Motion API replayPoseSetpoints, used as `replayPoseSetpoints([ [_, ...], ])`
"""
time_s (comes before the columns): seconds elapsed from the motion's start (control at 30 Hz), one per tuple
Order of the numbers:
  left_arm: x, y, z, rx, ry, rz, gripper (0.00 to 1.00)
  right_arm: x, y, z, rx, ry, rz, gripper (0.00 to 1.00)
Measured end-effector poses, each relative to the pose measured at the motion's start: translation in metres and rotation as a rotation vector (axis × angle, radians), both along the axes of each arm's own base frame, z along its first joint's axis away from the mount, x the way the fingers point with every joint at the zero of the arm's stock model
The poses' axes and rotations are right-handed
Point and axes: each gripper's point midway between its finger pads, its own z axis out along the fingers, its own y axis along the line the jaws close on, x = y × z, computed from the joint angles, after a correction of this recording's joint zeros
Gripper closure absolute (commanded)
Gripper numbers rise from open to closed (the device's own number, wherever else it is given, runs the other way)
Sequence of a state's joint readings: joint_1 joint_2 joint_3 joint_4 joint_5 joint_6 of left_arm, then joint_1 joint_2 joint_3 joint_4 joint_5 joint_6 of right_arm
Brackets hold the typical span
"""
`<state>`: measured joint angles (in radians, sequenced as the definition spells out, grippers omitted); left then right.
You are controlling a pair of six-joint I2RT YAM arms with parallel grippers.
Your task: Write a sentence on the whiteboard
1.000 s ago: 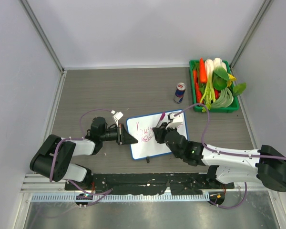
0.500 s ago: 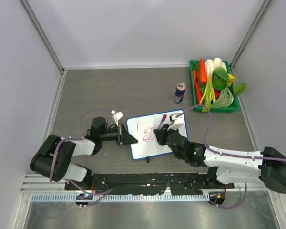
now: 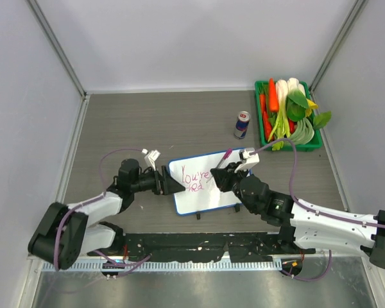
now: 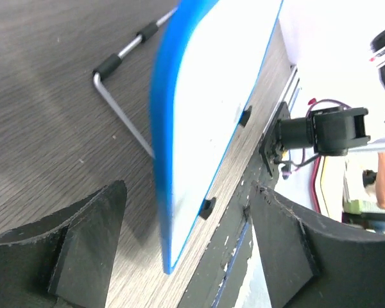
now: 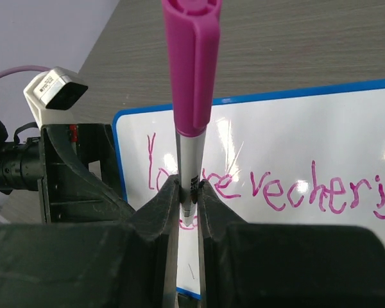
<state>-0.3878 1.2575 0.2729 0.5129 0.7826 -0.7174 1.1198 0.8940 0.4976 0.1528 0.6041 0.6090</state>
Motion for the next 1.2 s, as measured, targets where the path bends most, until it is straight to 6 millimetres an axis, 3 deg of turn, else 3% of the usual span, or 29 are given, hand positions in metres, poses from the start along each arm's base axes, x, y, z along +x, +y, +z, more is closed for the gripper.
replayPoseSetpoints([
  [0.17,0.006,0.012,0.04,-0.005,-0.13,0.11,0.13,-0.003,-0.006,0.018,0.054,-0.013,0.037,0.99],
  [0.33,0.008,0.033,0.099,-0.001,-0.28,0.252,0.12,-0.002,-0.011,0.032,0.11,-0.017,0.096,0.99],
  [0.4,0.008,0.039,0.131,-0.012,-0.336,0.289,0.13,-0.003,-0.01,0.034,0.124,-0.012,0.128,0.99],
  [0.5,0.006,0.036,0.174,-0.044,-0.394,0.28,0.15,-0.006,-0.006,0.034,0.138,0.006,0.188,0.99],
  [0.6,0.003,0.013,0.201,-0.055,-0.415,0.196,0.15,-0.012,0.0,0.035,0.169,0.032,0.259,0.99],
  [0.73,-0.012,-0.036,0.204,-0.031,-0.397,0.018,0.18,-0.016,0.003,0.038,0.221,0.054,0.317,0.99],
  [0.83,-0.019,-0.072,0.179,0.021,-0.338,-0.099,0.24,-0.016,0.002,0.039,0.261,0.072,0.33,0.99],
  [0.93,-0.022,-0.092,0.141,0.093,-0.271,-0.163,0.29,-0.016,0.0,0.041,0.292,0.084,0.338,0.99],
  [1.03,-0.027,-0.103,0.125,0.115,-0.243,-0.2,0.42,-0.016,-0.002,0.046,0.322,0.086,0.336,0.98],
  [1.13,-0.028,-0.111,0.124,0.102,-0.253,-0.214,0.67,-0.016,-0.003,0.051,0.349,0.084,0.336,0.99],
  [1.2,-0.027,-0.115,0.126,0.088,-0.261,-0.217,0.77,-0.017,-0.003,0.052,0.358,0.087,0.342,0.98],
])
